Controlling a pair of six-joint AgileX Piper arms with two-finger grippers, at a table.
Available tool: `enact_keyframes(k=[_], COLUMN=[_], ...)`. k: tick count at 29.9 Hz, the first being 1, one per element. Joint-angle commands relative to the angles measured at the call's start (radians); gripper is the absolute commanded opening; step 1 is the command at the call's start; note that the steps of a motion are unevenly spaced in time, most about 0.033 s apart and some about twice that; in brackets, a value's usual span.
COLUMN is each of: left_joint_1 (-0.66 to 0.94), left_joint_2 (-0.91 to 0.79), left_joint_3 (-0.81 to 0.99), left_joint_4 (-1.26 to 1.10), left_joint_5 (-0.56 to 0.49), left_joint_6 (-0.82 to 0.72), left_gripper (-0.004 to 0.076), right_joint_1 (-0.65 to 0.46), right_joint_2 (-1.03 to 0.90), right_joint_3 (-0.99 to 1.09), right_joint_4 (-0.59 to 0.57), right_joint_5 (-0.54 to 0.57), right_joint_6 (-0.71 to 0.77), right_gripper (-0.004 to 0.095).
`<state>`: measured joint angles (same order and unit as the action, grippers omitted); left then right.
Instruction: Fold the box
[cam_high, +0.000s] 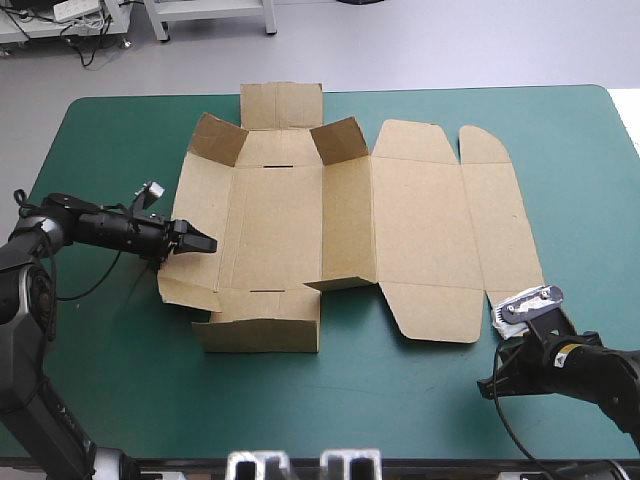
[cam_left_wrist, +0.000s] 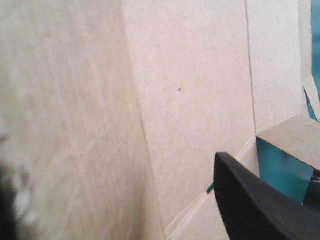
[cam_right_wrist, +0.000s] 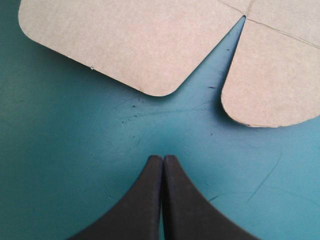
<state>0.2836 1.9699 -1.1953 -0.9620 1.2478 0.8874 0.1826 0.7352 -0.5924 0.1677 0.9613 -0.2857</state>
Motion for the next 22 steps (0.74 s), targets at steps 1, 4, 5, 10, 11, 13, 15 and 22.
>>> enact_keyframes(k=[1, 4, 5, 10, 11, 13, 15, 22], left_joint_1=[-0.079, -0.112, -0.116, -0.132, -0.132, -0.132, -0.135, -0.224], left_joint_2=[0.026, 0.028, 0.028, 0.028, 0.028, 0.026, 0.023, -0.131], left_joint_3=[0.019, 0.019, 0.019, 0.017, 0.017, 0.017, 0.016, -0.016], left_joint_4=[0.044, 0.004, 0.002, 0.007, 0.007, -0.017, -0.078, 0.039], left_joint_5=[0.025, -0.046, -0.064, -0.090, -0.081, -0.028, 0.055, 0.033], left_joint_6=[0.020, -0.002, -0.014, -0.016, -0.014, 0.037, 0.124, 0.200], left_gripper=[0.0455, 0.0420, 0.0392, -0.0010, -0.0002, -0.0010, -0.0010, -0.0010], right_joint_1=[-0.002, -0.002, -0.002, -0.002, -0.002, -0.002, -0.002, -0.002], right_joint_2=[-0.003, -0.003, -0.003, -0.003, -0.003, -0.003, -0.003, -0.003], right_joint_3=[-0.025, -0.025, -0.025, -0.025, -0.025, -0.025, -0.025, -0.025], right_joint_4=[0.011, 0.017, 0.019, 0.028, 0.028, 0.028, 0.028, 0.036], right_joint_5=[-0.036, -0.036, -0.036, -0.032, -0.032, -0.032, -0.034, -0.047], right_joint_6=[-0.011, -0.011, -0.011, -0.011, -0.011, -0.011, -0.011, -0.015], right_gripper=[-0.0024, -0.0024, -0.0024, -0.0024, -0.0024, -0.0024, -0.0024, -0.0024])
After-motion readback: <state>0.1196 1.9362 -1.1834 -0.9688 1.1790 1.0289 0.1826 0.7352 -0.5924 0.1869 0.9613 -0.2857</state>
